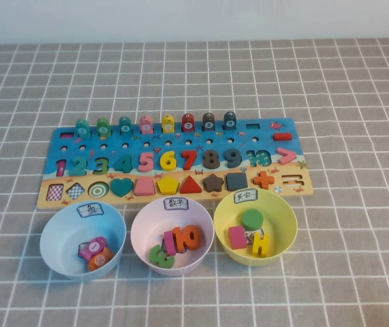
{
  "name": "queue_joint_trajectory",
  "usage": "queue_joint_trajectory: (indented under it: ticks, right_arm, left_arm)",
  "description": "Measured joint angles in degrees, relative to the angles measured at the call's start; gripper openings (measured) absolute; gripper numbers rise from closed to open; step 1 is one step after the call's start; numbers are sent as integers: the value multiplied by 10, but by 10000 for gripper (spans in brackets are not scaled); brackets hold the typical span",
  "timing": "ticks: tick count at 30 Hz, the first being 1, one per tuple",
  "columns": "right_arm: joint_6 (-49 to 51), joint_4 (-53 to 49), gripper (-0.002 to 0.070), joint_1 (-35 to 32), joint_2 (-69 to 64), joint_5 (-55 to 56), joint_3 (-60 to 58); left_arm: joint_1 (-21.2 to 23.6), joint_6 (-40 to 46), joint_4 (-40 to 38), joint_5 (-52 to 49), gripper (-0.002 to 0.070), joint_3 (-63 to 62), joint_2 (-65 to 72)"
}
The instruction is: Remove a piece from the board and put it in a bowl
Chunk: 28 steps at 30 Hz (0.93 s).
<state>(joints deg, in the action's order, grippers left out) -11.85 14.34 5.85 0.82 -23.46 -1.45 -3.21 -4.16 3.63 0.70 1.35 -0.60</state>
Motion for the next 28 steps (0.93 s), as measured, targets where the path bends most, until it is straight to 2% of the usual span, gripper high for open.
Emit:
queue_joint_trajectory:
  ticks: [10,28]
  right_arm:
    - [0,0,-18,0,0,0,0]
    - [0,0,-18,0,0,0,0]
  left_arm:
    - [0,-11,10,-206,-3,1,0]
    - [0,-12,21,-219,-3,1,0]
